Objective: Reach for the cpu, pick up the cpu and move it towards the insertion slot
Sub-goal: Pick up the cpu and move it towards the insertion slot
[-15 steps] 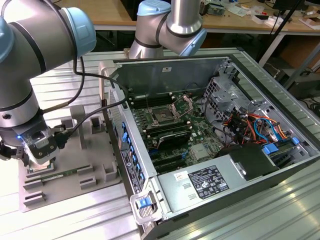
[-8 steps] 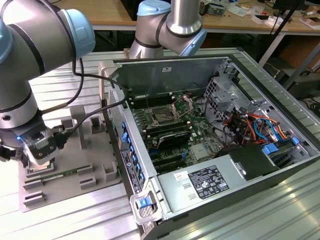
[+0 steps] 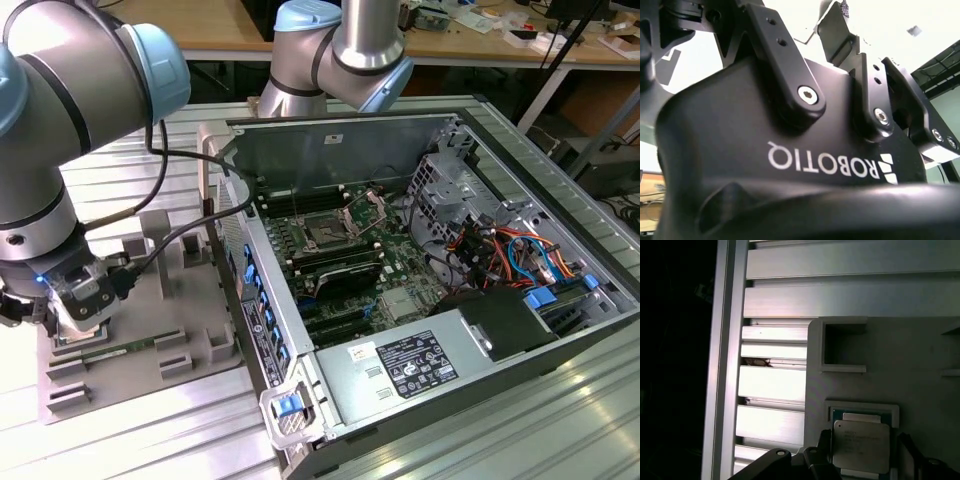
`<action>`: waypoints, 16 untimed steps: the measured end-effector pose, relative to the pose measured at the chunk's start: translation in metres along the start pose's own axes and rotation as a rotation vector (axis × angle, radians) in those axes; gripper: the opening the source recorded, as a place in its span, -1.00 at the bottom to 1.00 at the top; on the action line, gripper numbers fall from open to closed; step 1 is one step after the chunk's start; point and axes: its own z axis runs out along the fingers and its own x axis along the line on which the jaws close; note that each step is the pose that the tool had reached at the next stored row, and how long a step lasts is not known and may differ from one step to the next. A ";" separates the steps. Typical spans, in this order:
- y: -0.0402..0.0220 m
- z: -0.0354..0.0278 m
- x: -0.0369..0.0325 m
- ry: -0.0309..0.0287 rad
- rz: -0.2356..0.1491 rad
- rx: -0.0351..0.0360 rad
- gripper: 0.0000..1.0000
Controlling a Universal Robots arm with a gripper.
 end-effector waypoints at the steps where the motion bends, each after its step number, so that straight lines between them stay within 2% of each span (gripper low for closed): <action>1: 0.0000 0.0004 0.0000 0.0000 -0.001 -0.0001 0.23; 8: -0.0004 0.0053 0.0002 0.0004 -0.007 0.0000 0.23; 10: -0.0004 0.0056 0.0002 0.0003 -0.007 0.0000 0.09; 16: -0.0004 0.0057 0.0002 -0.0002 -0.007 -0.0002 0.09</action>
